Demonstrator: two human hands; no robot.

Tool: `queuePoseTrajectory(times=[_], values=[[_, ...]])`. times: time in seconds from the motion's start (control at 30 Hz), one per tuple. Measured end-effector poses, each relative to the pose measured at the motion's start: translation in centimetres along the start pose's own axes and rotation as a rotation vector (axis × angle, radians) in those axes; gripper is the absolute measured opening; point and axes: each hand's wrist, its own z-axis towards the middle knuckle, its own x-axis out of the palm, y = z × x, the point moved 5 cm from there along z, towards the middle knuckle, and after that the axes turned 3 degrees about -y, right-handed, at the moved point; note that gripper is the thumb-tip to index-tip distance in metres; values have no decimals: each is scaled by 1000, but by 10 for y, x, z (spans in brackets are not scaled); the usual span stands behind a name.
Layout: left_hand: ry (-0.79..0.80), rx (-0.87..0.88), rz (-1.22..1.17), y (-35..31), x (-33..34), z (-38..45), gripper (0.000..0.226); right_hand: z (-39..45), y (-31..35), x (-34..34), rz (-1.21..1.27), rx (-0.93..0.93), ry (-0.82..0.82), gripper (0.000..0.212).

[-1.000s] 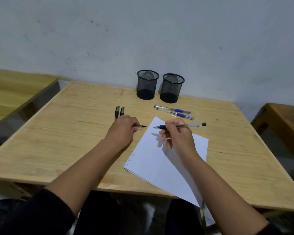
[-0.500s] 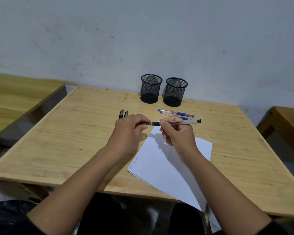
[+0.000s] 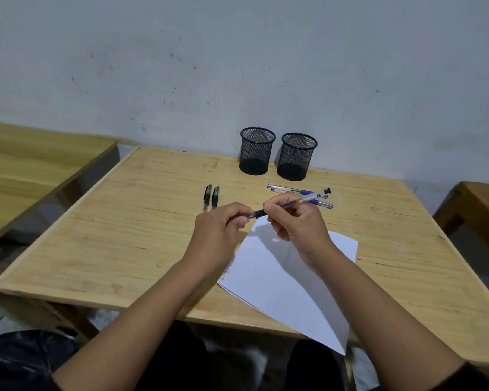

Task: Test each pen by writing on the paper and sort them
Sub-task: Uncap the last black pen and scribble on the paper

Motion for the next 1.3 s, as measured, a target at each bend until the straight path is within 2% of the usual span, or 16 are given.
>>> queuePoseTrajectory(times=[0.2,0.33,0.4,0.6,0.73,0.87,1.03,1.3], values=[[-53,-142,-97,12,-17,23,25,-5,-1,-5,207,55,-48,13],[-81,-195,-359,13,-29,39,28,-23,-8,-2,23,85,-36,18],[-75,-190,-390,9,-28,44,27,-29,-13,4,-63,89,-21,17],[-28,-139,-277,2,-20,49,25,-21,-11,16,-114,42,-28,19],[-95,-114,-202,4,-28,56,23,-8,-10,27,-63,48,-37,20],[-148,-112,113,34,-38,57,28,12,-20,38,-66,102,-104,24],[-104,-190,401,102,-37,48,32,39,-44,51,-138,174,-188,28],[-115,-137,524,121,-30,47,36,68,-71,68,-368,231,-263,22]])
